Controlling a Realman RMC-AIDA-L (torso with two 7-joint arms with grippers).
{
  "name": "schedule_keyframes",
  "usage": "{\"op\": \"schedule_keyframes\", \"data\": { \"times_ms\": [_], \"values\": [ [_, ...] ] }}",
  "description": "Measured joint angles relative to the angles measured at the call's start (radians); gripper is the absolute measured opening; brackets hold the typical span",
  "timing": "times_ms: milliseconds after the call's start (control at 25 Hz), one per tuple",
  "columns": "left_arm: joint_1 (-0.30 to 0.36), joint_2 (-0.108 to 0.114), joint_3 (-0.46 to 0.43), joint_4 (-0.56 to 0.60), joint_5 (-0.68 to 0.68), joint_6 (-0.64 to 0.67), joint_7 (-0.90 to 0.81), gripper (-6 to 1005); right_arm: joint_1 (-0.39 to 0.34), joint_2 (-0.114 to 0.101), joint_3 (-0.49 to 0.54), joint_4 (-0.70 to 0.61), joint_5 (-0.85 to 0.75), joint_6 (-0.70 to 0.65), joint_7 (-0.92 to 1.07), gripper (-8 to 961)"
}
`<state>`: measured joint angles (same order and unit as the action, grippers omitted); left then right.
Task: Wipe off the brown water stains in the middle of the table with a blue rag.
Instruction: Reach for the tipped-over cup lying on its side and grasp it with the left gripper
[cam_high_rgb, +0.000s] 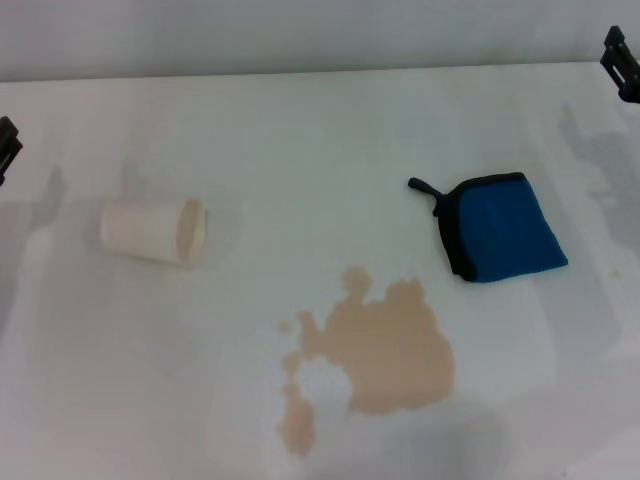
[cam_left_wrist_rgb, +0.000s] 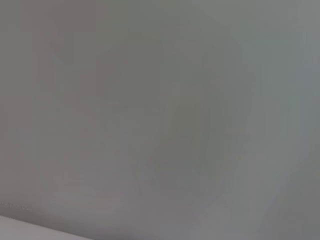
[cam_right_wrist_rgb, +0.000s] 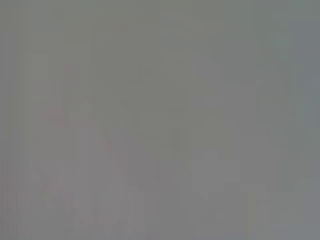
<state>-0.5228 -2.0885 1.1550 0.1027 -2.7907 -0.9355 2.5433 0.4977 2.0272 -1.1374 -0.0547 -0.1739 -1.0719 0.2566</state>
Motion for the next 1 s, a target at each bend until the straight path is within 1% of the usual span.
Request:
{"op": "schedule_keyframes", "data": {
  "times_ms": [160, 320, 440, 720, 840, 920, 960, 1000],
  "values": [
    [-0.026, 0.001, 0.001, 0.001, -0.028, 0.049, 0.000, 862, 0.005, -0.007, 0.011, -0.017, 0.002, 0.017, -0.001, 789],
    [-0.039, 0.003, 0.000, 0.005, -0.036, 0.080, 0.000, 861, 0.001, -0.012, 0.022, -0.060, 0.003, 0.050, -0.002, 787],
    [-0.036, 0.005, 0.000, 0.007, -0.040, 0.088, 0.000, 861, -0.001, -0.013, 0.022, -0.084, 0.003, 0.065, -0.002, 786],
    [-0.029, 0.011, 0.003, 0.034, -0.032, 0.082, -0.002, 861, 0.002, -0.012, 0.018, -0.090, -0.003, 0.065, -0.009, 786],
    [-0.017, 0.022, 0.020, 0.074, 0.047, 0.061, -0.012, 861, -0.004, -0.009, 0.017, -0.090, -0.003, 0.064, -0.016, 786],
    [0.011, 0.033, 0.028, 0.139, 0.158, 0.027, -0.041, 861, -0.005, -0.008, 0.016, -0.088, -0.003, 0.066, -0.017, 785],
    [0.021, 0.037, 0.029, 0.160, 0.192, 0.015, -0.058, 862, -0.005, -0.008, 0.016, -0.087, -0.002, 0.066, -0.017, 785],
    [0.041, 0.046, 0.030, 0.198, 0.245, -0.002, -0.097, 862, -0.005, -0.008, 0.018, -0.085, 0.000, 0.066, -0.017, 785]
  ]
}}
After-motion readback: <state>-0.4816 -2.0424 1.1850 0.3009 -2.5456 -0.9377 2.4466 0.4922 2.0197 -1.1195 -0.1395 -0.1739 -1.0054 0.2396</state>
